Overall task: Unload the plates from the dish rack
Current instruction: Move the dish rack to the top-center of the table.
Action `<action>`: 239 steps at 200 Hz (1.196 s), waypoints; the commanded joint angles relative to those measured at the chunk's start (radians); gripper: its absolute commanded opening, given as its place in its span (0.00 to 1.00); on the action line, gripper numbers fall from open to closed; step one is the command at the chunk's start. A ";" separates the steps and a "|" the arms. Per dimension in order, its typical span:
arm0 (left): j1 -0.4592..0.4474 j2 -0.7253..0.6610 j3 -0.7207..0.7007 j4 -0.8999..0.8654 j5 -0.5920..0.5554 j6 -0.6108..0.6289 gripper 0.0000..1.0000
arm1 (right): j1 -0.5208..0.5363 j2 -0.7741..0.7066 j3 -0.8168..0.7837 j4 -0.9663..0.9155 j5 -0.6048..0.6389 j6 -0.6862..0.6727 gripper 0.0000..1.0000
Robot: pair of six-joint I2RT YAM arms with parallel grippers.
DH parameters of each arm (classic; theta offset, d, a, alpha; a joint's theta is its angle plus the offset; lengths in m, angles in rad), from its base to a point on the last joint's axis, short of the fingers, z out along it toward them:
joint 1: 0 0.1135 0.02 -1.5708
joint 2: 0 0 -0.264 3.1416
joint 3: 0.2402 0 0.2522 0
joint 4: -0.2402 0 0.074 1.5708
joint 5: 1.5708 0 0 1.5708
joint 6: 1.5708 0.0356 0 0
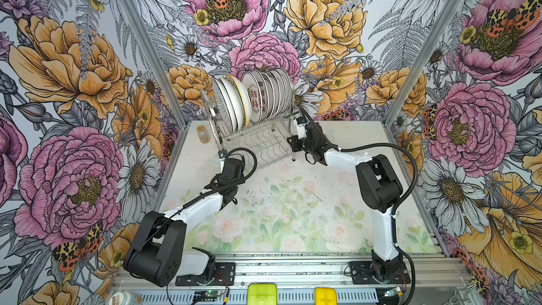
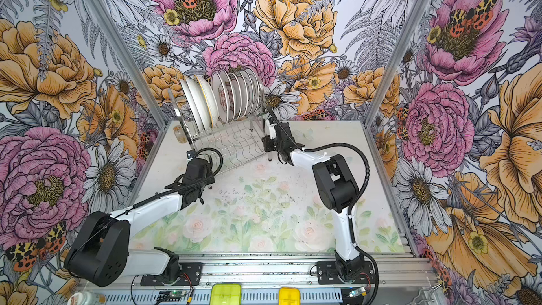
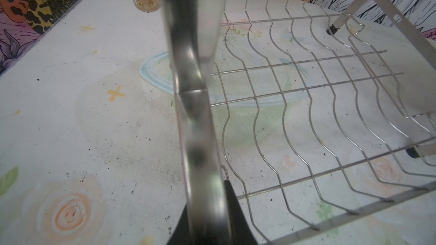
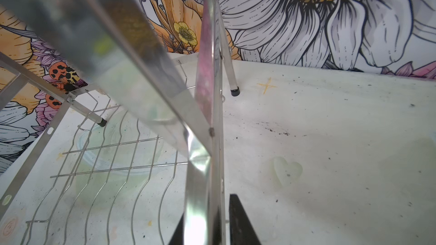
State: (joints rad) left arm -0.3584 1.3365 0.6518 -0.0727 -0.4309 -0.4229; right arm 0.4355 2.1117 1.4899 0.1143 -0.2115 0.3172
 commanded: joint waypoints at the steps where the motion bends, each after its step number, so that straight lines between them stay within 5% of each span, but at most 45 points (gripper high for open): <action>1: 0.013 -0.071 -0.021 -0.075 -0.017 0.003 0.15 | -0.013 0.039 -0.004 -0.012 0.043 0.220 0.02; 66: 0.015 -0.165 -0.046 -0.078 -0.008 0.015 0.38 | -0.018 -0.032 -0.052 -0.011 0.066 0.214 0.29; 127: 0.014 -0.227 -0.074 -0.089 0.008 0.018 0.44 | -0.029 -0.097 -0.112 -0.015 0.065 0.213 0.48; 239: 0.008 -0.239 -0.114 -0.054 0.020 0.018 0.47 | -0.036 -0.155 -0.159 -0.023 0.048 0.185 0.51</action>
State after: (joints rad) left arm -0.3511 1.0969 0.5583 -0.1558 -0.4244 -0.4118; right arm 0.4267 2.0106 1.3460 0.0940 -0.2043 0.5045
